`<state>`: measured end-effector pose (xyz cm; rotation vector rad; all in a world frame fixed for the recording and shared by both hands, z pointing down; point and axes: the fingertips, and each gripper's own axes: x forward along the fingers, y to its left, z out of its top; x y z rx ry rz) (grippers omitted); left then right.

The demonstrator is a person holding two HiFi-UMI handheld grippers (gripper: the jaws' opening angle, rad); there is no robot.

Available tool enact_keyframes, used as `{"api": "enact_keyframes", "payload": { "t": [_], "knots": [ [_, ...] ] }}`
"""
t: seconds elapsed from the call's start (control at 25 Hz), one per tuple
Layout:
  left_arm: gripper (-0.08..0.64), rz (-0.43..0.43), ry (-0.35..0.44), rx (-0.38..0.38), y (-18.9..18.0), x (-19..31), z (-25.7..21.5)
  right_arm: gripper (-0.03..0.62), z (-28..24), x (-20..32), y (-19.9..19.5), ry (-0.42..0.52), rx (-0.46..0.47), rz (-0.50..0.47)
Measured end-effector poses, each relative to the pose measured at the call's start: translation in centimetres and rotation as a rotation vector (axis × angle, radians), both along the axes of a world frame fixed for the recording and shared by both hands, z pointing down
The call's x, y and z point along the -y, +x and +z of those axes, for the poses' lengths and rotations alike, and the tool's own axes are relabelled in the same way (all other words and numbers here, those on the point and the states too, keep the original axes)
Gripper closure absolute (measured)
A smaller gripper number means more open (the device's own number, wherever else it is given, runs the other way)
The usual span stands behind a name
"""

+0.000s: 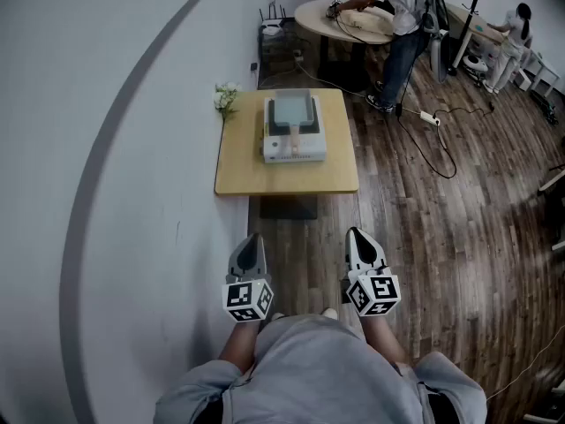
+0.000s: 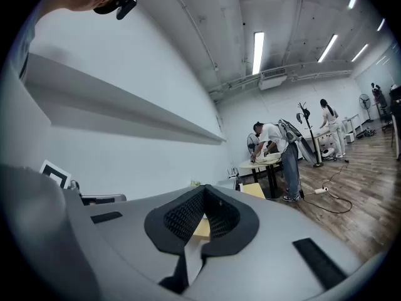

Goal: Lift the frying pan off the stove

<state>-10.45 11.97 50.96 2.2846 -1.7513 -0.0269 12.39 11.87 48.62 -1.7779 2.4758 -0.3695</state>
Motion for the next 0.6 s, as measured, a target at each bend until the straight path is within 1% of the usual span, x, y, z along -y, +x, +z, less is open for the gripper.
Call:
{"api": "enact_keyframes", "payload": {
  "t": [0.4,0.6],
  "knots": [
    [0.555,-0.010,-0.006,0.003,0.8,-0.4,-0.1,0.594,0.2,-0.5,1.1,-0.003,0.005,-0.004],
    [0.555,-0.028,-0.010,0.007,2.0,-0.9,-0.1,0.594,1.9,-0.7,1.6,-0.062,-0.013,-0.056]
  ]
}}
